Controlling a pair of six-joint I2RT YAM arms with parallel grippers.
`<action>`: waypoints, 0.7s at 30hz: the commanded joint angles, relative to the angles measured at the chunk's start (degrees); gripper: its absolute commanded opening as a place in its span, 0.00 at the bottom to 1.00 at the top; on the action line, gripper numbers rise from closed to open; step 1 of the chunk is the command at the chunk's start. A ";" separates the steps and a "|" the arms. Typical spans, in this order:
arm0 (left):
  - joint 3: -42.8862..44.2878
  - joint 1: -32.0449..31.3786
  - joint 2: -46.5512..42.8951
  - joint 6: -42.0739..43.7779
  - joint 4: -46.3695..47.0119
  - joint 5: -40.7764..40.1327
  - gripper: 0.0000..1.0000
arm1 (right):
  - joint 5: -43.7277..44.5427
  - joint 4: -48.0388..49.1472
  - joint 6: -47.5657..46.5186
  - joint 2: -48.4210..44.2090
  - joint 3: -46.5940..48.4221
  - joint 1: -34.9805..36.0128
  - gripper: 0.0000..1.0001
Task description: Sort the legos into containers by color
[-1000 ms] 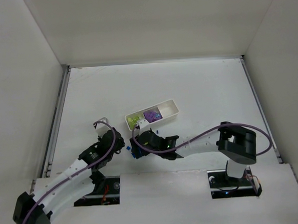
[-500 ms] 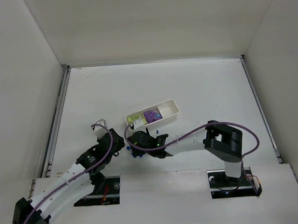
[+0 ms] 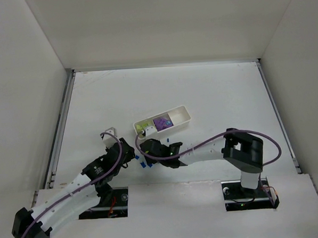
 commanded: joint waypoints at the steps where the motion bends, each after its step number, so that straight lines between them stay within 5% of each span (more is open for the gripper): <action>1: 3.59 -1.84 0.58 1.62 -0.48 -1.09 0.33 | 1.05 4.36 0.37 -7.93 -2.17 0.02 0.37; 12: 7.28 -13.00 7.43 1.02 -4.78 -1.71 0.40 | 1.75 8.84 -5.51 -23.85 -11.14 -17.45 0.36; 21: 10.80 -19.33 16.83 -3.11 -8.03 -7.24 0.46 | -0.45 11.92 -8.50 -17.10 -7.29 -30.56 0.37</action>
